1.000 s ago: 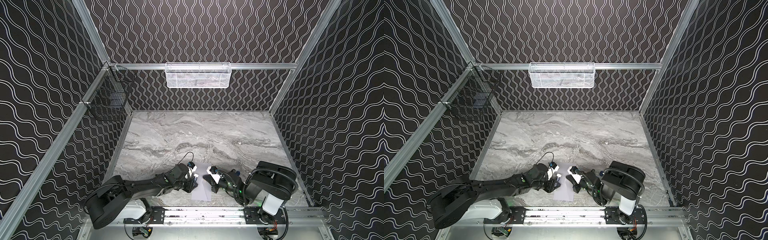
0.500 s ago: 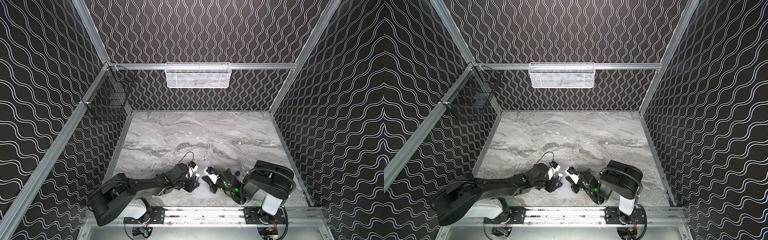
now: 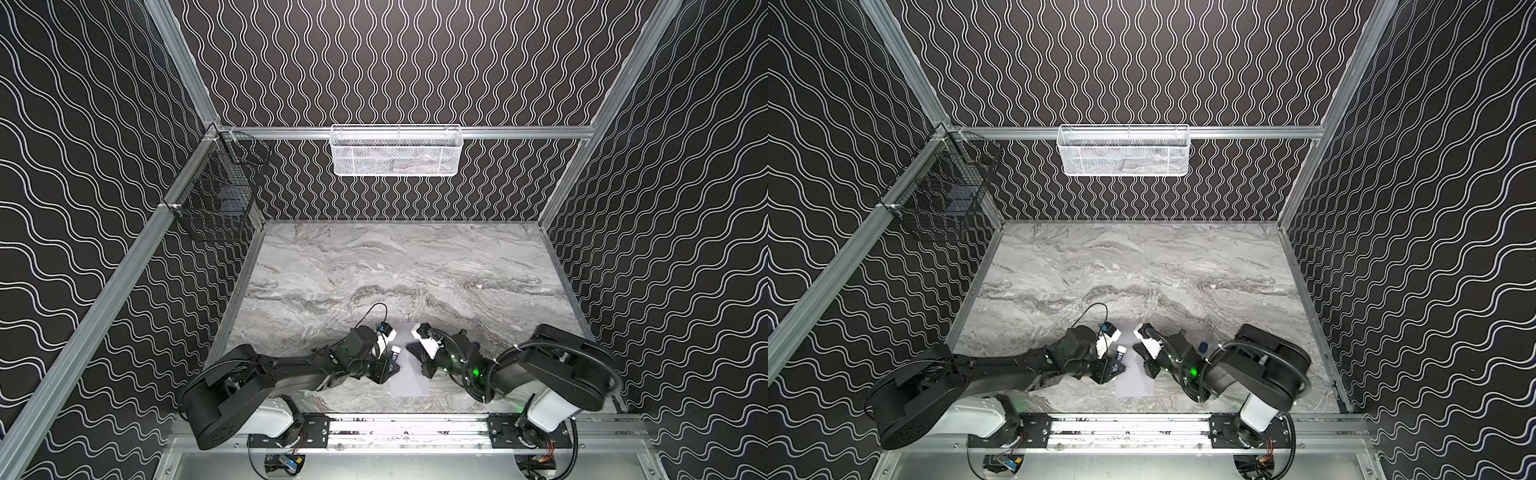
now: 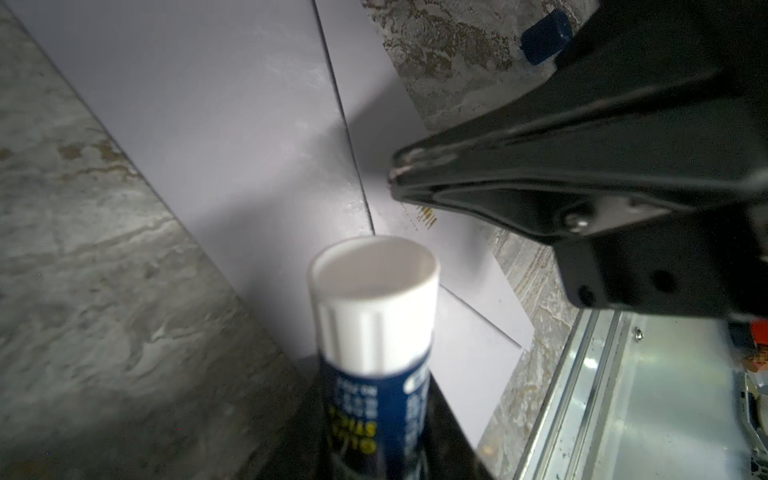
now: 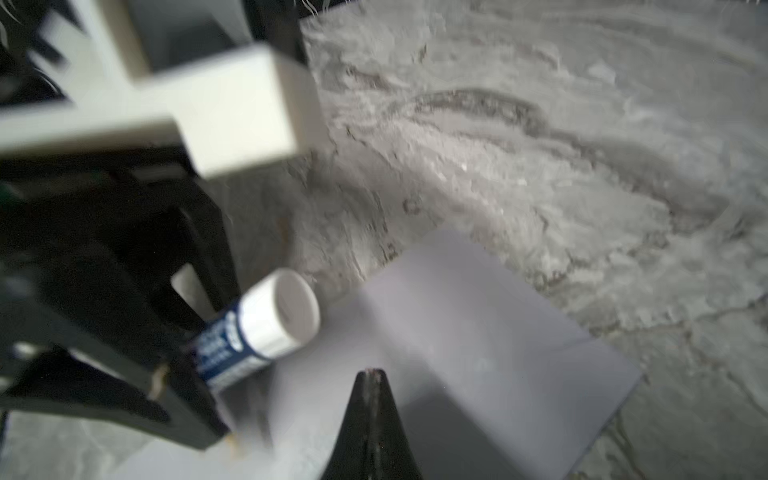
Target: Place the letter into the envelope and seal it
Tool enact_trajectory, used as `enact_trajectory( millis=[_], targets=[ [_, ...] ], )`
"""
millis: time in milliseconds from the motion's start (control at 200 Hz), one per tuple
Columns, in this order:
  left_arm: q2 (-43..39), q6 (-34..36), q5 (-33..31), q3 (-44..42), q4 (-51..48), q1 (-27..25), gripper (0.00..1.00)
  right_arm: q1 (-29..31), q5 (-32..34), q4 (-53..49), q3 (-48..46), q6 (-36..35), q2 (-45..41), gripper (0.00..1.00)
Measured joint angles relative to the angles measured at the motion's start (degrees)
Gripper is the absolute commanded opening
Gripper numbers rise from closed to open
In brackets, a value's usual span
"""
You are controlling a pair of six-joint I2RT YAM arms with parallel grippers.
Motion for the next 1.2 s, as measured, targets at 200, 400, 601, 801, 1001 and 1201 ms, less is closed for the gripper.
enact_trajectory(
  millis=[200, 400, 601, 801, 1001, 1201],
  targets=[
    [0.17, -0.02, 0.15, 0.11, 0.04, 0.09, 0.00, -2.12, -0.76, 3.74, 0.15, 1.70, 4.74, 0.00],
    [0.11, -0.02, 0.33, 0.13, -0.15, 0.42, 0.00, -5.70, 0.22, -2.54, 2.82, 4.48, 3.02, 0.00],
    [0.09, -0.04, 0.33, -0.07, 0.13, 0.52, 0.00, -9.01, -0.22, -5.99, 5.29, 6.03, 3.19, 0.00],
    [0.07, -0.17, 0.33, -0.31, 0.68, 0.57, 0.00, -11.89, -1.11, -10.49, 8.46, 7.52, 3.28, 0.00],
    [0.07, -0.20, 0.35, -0.31, 0.70, 0.59, 0.00, -12.57, -4.39, -17.97, 8.61, 6.73, -3.63, 0.00],
    [0.22, -0.20, 0.44, -0.31, 0.79, 0.63, 0.00, -5.22, -6.47, -16.09, 3.23, 5.38, -6.27, 0.00]
  ],
)
